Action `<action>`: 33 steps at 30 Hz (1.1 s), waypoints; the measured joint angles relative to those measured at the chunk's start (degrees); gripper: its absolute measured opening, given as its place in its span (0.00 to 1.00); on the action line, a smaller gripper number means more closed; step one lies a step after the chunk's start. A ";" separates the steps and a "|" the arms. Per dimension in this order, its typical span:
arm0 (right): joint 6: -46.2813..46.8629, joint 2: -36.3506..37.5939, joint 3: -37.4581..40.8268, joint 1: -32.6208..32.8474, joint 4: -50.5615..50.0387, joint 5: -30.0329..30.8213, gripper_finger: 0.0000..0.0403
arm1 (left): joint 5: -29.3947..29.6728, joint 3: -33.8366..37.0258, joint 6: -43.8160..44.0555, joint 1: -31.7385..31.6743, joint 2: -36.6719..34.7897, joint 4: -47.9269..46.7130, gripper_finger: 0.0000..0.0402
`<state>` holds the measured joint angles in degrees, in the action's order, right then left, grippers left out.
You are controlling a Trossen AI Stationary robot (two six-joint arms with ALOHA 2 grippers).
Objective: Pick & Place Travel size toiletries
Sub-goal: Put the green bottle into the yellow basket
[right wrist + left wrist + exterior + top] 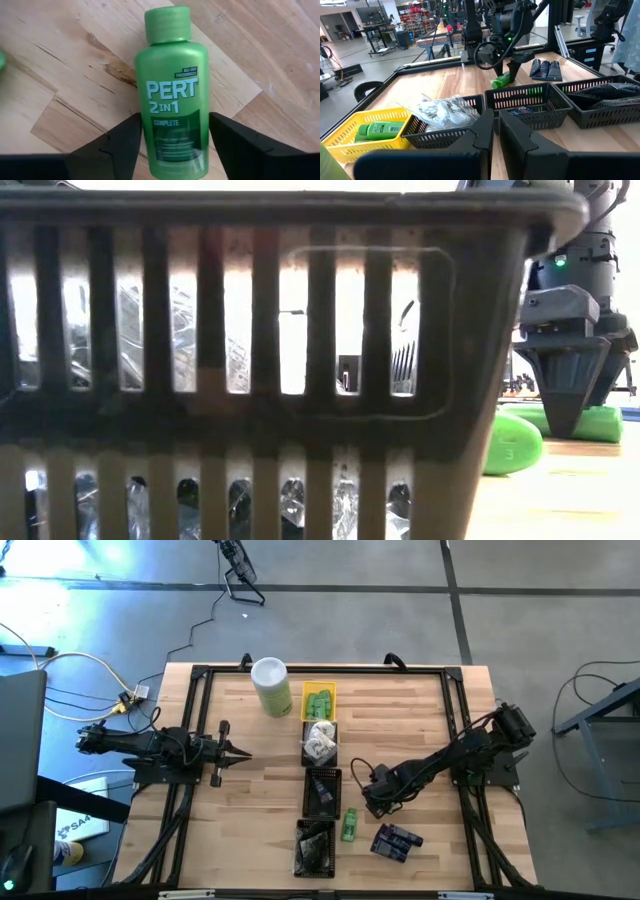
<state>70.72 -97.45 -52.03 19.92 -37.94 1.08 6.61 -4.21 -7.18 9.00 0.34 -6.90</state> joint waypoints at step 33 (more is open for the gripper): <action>-0.04 -0.04 -0.02 -0.04 -0.13 0.17 0.44 | 0.00 0.00 0.00 0.02 0.01 -0.01 0.06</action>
<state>70.67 -97.49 -52.05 19.88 -38.06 1.25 6.61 -4.21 -7.18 9.02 0.35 -6.91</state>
